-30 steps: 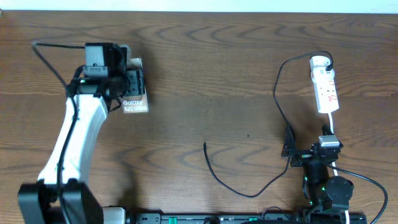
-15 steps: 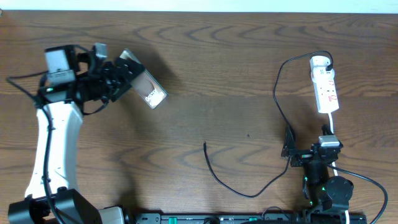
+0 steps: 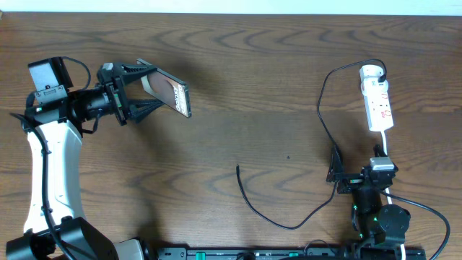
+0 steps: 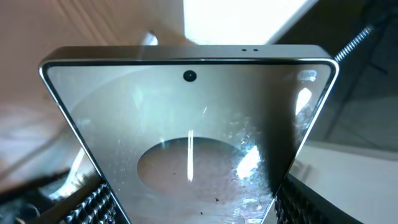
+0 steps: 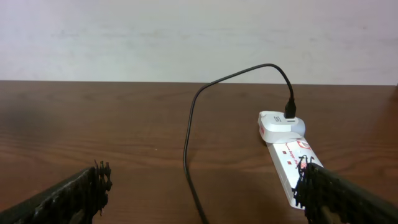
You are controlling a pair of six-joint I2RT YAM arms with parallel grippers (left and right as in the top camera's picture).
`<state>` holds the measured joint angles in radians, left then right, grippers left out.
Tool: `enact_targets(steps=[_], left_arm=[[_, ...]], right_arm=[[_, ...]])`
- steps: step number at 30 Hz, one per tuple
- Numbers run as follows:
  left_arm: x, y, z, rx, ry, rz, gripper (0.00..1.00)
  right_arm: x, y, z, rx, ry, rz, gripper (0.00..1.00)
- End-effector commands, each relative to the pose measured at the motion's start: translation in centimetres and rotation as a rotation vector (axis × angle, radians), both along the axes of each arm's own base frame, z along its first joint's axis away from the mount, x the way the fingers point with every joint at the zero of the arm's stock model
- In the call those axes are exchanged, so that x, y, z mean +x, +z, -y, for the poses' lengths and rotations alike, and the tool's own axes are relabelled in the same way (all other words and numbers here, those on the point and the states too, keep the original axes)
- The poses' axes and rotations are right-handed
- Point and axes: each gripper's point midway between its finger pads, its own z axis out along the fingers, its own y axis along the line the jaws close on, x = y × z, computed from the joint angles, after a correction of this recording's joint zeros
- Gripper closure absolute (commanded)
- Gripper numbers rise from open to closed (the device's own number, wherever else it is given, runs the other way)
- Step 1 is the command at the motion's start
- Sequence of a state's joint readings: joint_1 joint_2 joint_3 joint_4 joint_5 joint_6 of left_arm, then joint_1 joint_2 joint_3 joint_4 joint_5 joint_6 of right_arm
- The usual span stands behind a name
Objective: Plug charger to phone and switch on socket
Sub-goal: 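Lift the phone with the left gripper and tilt it upright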
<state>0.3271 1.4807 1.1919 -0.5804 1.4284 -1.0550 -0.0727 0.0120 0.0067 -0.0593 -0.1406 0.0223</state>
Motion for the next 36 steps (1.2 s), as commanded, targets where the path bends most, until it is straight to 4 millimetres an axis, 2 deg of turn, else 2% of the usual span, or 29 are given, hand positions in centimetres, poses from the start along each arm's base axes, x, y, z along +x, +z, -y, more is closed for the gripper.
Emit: enact_targets(steps=[1, 34, 36], left_arm=[[-1.43, 3.74, 0.69, -0.115, -0.077, 0.035, 0.93], [-1.30, 3.54, 0.65, -0.106, -0.069, 0.030, 0.93], [-1.31, 3.54, 0.65, -0.106, -0.069, 0.029, 0.93]], right_arm=[[-0.03, -0.05, -0.03, 0.014, 0.000, -0.001, 0.01], [-0.01, 0.03, 0.12, 0.013, -0.008, 0.002, 0.01], [-0.05, 0.02, -0.41, 0.032, 0.021, 0.000, 0.01]])
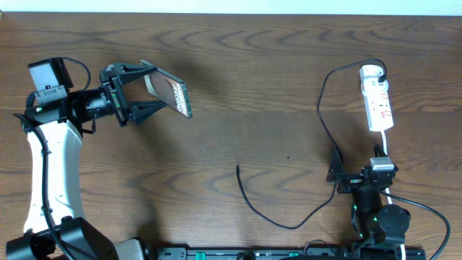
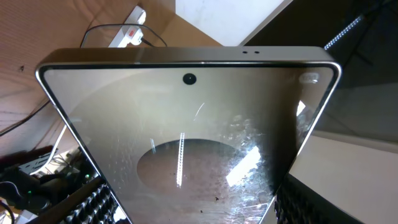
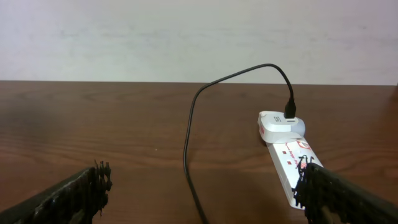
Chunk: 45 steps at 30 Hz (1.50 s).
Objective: Plug charger to phone and switch on socket
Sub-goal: 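Lift the phone with the left gripper and tilt it upright, then move the right gripper toward the phone held by the left gripper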
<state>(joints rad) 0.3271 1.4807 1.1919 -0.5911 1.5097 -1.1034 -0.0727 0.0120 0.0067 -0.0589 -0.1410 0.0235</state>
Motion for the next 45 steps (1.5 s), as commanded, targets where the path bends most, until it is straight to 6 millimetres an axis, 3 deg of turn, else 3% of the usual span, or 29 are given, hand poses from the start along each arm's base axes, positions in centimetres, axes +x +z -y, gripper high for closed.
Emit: enact_targets(steps=[1, 6, 8, 10, 15, 20, 25, 30, 32, 37, 41, 45], left_arm=[[-0.5, 2.5, 0.2, -0.022, -0.026, 0.063, 0.93], [-0.5, 2.5, 0.2, -0.021, -0.026, 0.063, 0.93], [-0.5, 2.5, 0.2, -0.021, -0.026, 0.063, 0.93], [-0.5, 2.5, 0.2, -0.017, -0.027, 0.074, 0.93], [-0.5, 2.5, 0.2, -0.014, -0.027, 0.080, 0.93], [-0.5, 2.5, 0.2, -0.014, -0.027, 0.080, 0.93], [-0.5, 2.5, 0.2, -0.014, -0.027, 0.080, 0.93], [-0.5, 2.5, 0.2, -0.014, -0.027, 0.080, 0.93], [-0.5, 2.5, 0.2, -0.014, -0.027, 0.080, 0.93], [-0.5, 2.5, 0.2, -0.014, -0.027, 0.080, 0.93], [-0.5, 2.4, 0.1, -0.010, -0.026, 0.087, 0.93], [-0.3, 2.1, 0.0, 0.009, -0.012, 0.080, 0.93]], right_arm=[[-0.1, 0.0, -0.5, 0.033, 0.026, 0.001, 0.01], [-0.1, 0.1, -0.5, 0.033, 0.026, 0.004, 0.01], [0.0, 1.1, -0.5, 0.029, 0.025, 0.044, 0.01], [-0.1, 2.6, -1.2, 0.032, 0.068, 0.105, 0.01], [-0.6, 3.8, -3.1, 0.035, 0.181, 0.125, 0.01], [0.0, 6.2, -3.3, 0.067, 0.193, 0.047, 0.01], [2.7, 10.2, -4.4, 0.105, 0.265, -0.127, 0.01], [5.6, 13.4, -8.5, 0.191, 0.490, -0.370, 0.01], [6.1, 14.8, -11.5, 0.251, 0.651, -0.474, 0.01], [6.1, 18.6, -17.9, 0.314, 1.119, -0.481, 0.01], [7.9, 18.3, -20.3, 0.275, 1.203, -0.422, 0.01], [8.3, 18.0, -22.2, 0.343, 1.235, -0.473, 0.01]])
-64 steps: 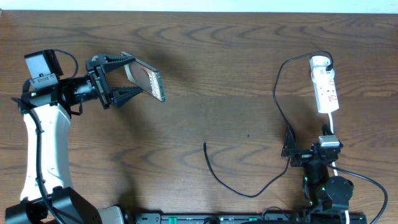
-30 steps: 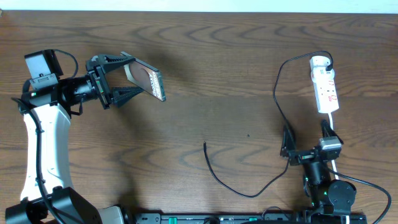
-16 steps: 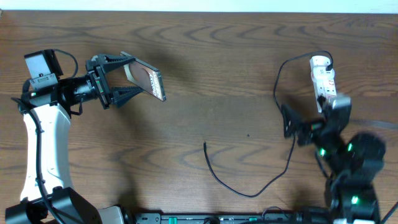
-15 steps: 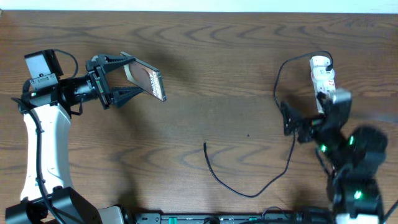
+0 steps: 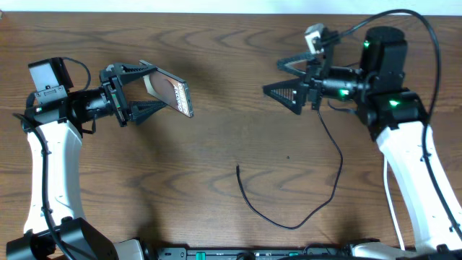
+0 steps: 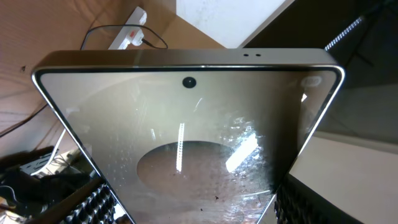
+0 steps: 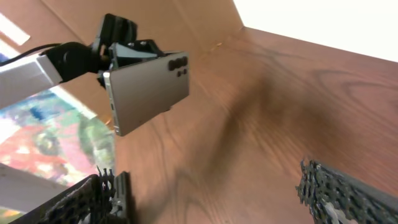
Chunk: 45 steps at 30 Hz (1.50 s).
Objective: Plug charger to phone and switch on socket
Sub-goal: 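Move the right gripper toward the phone held by the left gripper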
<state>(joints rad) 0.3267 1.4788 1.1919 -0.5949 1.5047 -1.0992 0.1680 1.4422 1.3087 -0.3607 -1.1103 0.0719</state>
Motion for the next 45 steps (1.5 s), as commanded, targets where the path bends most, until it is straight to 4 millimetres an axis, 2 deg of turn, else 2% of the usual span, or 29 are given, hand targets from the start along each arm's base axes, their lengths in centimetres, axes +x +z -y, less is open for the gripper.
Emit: enact_targets(steps=[1, 5, 12, 20, 24, 34, 39, 45], left_arm=[[-0.3, 2.1, 0.0, 0.004, -0.014, 0.080, 0.93], [-0.3, 2.1, 0.0, 0.004, -0.014, 0.080, 0.93], [-0.3, 2.1, 0.0, 0.005, -0.013, 0.080, 0.93], [0.0, 1.8, -0.1, 0.026, 0.000, 0.076, 0.93], [0.0, 1.8, -0.1, 0.026, 0.000, 0.076, 0.93], [0.0, 1.8, -0.1, 0.027, 0.001, 0.077, 0.93], [0.0, 1.8, -0.1, 0.026, 0.000, 0.077, 0.93], [-0.1, 1.8, 0.3, 0.026, -0.010, 0.077, 0.93]], right_arm=[[-0.9, 1.0, -2.0, 0.042, 0.075, -0.023, 0.01], [-1.1, 1.2, -3.2, 0.034, 0.083, 0.011, 0.01], [-0.9, -0.3, -6.5, -0.037, -0.024, -0.047, 0.01], [-1.8, -1.3, -10.2, -0.114, -0.088, -0.005, 0.01], [-2.8, -0.8, -11.9, -0.117, -0.071, 0.050, 0.01], [-3.7, -0.3, -12.9, -0.095, -0.043, 0.062, 0.01], [-5.0, 0.2, -14.4, -0.079, -0.007, 0.088, 0.01], [-5.5, 0.2, -15.3, -0.086, -0.018, 0.105, 0.01]])
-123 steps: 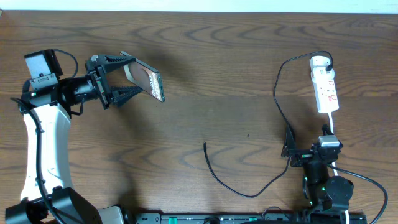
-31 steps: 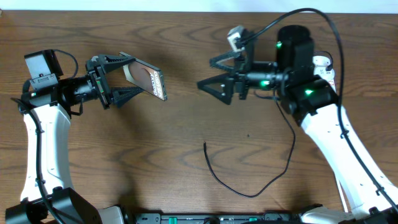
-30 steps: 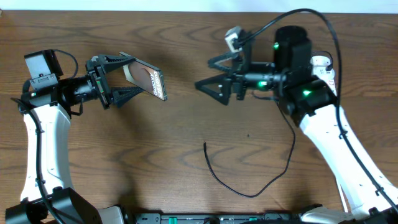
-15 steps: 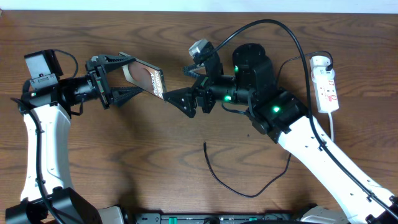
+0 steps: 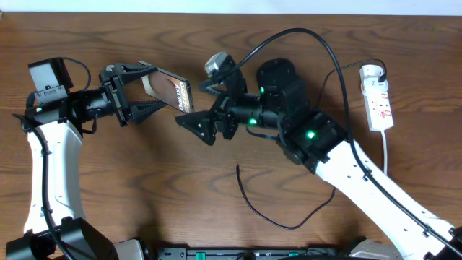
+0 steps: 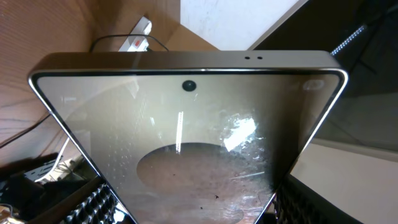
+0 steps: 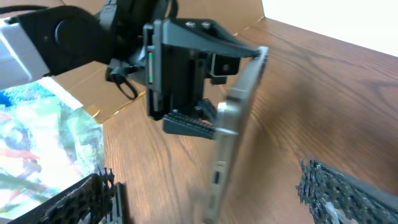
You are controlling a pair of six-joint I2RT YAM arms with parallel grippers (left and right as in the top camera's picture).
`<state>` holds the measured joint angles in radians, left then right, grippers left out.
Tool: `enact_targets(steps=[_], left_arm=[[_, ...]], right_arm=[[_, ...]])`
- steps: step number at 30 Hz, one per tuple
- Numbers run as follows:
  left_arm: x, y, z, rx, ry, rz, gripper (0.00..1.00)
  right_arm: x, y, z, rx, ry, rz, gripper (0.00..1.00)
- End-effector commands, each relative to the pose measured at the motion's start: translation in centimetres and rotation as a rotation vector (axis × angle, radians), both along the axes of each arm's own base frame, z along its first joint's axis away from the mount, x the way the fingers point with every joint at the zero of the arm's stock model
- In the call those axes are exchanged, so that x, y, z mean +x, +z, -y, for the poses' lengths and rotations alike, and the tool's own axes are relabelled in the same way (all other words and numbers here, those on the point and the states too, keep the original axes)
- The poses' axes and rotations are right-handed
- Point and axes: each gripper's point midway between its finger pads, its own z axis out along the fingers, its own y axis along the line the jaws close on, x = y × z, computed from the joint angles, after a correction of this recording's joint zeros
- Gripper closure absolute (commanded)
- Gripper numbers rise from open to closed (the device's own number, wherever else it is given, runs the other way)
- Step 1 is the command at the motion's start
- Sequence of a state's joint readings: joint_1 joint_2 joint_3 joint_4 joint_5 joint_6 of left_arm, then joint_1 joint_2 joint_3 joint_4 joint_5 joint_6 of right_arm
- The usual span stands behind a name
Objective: Plug charger to phone and switch on socket
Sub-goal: 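Move the right gripper toward the phone held by the left gripper, then grasp the phone's side edge with the right gripper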
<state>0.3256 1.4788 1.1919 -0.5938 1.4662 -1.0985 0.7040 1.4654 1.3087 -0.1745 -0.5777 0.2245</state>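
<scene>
My left gripper [image 5: 154,88] is shut on the phone [image 5: 173,94], holding it tilted above the table's left side. The glass screen [image 6: 186,143] fills the left wrist view. My right gripper [image 5: 204,102] stands open and empty just right of the phone's free end. In the right wrist view the phone [image 7: 239,118] is edge-on, its port end between my open fingers [image 7: 339,186]. The black charger cable [image 5: 289,225] runs from the white power strip [image 5: 376,97]. Its free plug end [image 5: 238,168] lies on the table, in neither gripper.
The cable arcs high over the right arm [image 5: 339,155] near the table's far edge [image 5: 289,31]. The power strip shows small at the top of the left wrist view [image 6: 138,34]. Brown wooden table [image 5: 108,180] all round.
My right arm has moved left from the table's upper middle. Its open gripper is now right at the phone's free end. The left gripper still holds the phone in the same place.
At first my right arm was folded at the near right edge, gripper open and facing the power strip, while the left held the phone raised. Later the right arm was up and stretched toward the phone. Now its open jaws flank the phone's port end.
</scene>
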Motion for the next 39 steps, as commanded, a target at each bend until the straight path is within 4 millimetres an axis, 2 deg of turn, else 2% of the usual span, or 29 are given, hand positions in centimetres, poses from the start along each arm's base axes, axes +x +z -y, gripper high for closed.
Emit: enact_targets(steps=[1, 15, 23, 30, 39], left_arm=[[-0.4, 2.3, 0.5, -0.004, -0.035, 0.085, 0.93], [-0.3, 1.9, 1.1, 0.020, -0.039, 0.081, 0.93], [-0.2, 1.8, 1.1, 0.028, -0.034, 0.081, 0.93], [-0.1, 1.6, 1.0, 0.041, -0.024, 0.077, 0.93], [-0.1, 1.6, 1.0, 0.040, -0.025, 0.077, 0.93]], right_arm=[[0.1, 0.6, -0.5, 0.001, -0.026, 0.017, 0.01], [1.6, -1.9, -1.8, -0.010, -0.041, -0.039, 0.12], [1.8, -1.5, -2.0, 0.003, -0.041, -0.024, 0.16], [1.9, -1.1, -2.1, 0.021, -0.044, -0.014, 0.27], [1.9, -1.1, -2.1, 0.021, -0.043, -0.014, 0.28]])
